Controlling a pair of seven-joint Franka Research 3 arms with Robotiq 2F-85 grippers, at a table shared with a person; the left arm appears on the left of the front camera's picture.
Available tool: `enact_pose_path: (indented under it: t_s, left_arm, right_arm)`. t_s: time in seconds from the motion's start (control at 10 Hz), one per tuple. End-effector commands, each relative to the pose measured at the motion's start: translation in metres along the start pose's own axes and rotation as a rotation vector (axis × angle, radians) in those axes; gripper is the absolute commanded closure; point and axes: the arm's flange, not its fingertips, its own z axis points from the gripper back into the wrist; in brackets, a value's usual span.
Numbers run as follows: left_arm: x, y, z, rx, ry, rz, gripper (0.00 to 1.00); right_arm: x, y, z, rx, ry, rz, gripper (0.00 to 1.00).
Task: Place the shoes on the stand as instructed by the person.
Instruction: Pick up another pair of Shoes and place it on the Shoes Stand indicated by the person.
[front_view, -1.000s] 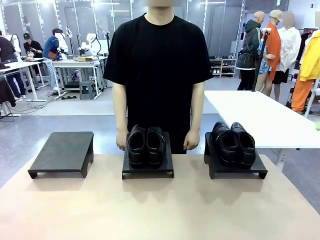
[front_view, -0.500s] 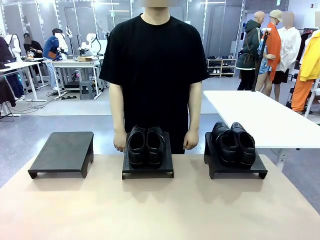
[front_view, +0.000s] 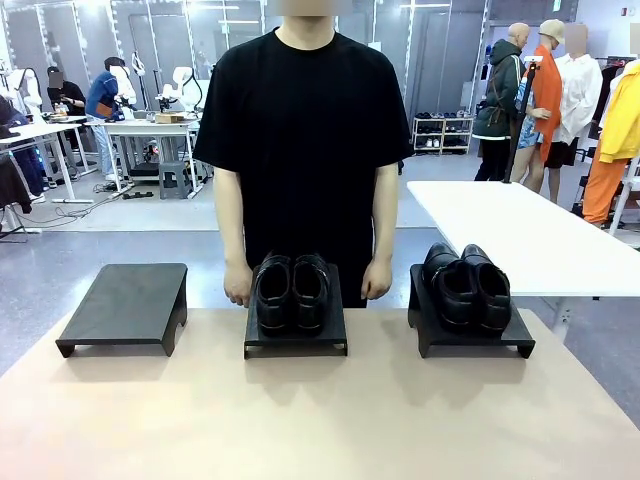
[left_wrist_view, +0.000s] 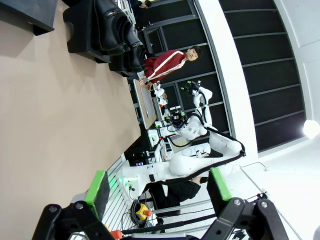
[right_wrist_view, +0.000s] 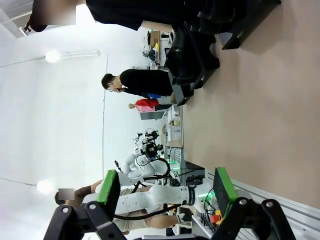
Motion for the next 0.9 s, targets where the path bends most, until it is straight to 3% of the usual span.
enact_pose_path:
  t_s: [0.0,0.8]
  left_arm:
    - [-0.0026,-0.0022,0.0003,-0.014,0.005,-0.016,0.00]
    - [-0.0026,-0.0022,0.0003,-0.014,0.005,-0.016,0.00]
  right_arm:
    - [-0.0059,-0.0016,0.0045,-0.006,0.007,-0.007,0.05]
    - [-0.0059,-0.0016,0.0045,-0.006,0.007,-0.007,0.05]
